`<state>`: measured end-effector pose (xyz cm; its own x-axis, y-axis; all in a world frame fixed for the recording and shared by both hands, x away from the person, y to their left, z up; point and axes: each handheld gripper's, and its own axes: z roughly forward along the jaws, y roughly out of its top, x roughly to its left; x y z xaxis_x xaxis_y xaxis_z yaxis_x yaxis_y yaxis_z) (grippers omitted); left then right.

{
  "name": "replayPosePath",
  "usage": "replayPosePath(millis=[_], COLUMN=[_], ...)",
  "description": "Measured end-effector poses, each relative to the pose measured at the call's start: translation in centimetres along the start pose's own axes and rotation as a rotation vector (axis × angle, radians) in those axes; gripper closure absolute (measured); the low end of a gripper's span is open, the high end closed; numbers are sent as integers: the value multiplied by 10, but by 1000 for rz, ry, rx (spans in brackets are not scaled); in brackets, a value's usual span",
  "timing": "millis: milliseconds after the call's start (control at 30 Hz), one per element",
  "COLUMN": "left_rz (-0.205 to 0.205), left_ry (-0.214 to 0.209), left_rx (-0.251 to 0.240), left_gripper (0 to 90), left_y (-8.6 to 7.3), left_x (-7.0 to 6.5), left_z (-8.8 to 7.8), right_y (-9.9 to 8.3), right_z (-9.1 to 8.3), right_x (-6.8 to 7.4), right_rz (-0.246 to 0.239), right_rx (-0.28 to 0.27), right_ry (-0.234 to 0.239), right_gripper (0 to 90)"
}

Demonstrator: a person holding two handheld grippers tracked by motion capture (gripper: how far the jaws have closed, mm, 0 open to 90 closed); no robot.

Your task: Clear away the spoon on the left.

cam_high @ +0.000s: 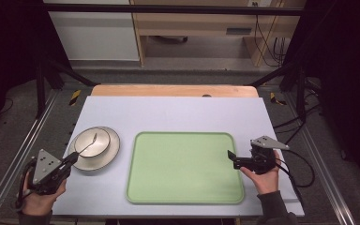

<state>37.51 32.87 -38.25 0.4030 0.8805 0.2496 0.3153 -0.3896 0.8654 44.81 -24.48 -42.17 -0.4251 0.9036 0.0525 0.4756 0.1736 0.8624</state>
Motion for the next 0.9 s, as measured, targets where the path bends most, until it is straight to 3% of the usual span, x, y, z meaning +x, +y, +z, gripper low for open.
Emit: replayPosePath(millis=[900], left_rz=[22], left_ry=[11], left_rx=[-71], left_gripper=[887], left_y=[10], left_x=[-14], left_z=[-7], right_y=[0], right_z=[-1], right_x=[-1], right_rz=[-2], right_rx=[-2], right_ry=[-3], right_gripper=[18])
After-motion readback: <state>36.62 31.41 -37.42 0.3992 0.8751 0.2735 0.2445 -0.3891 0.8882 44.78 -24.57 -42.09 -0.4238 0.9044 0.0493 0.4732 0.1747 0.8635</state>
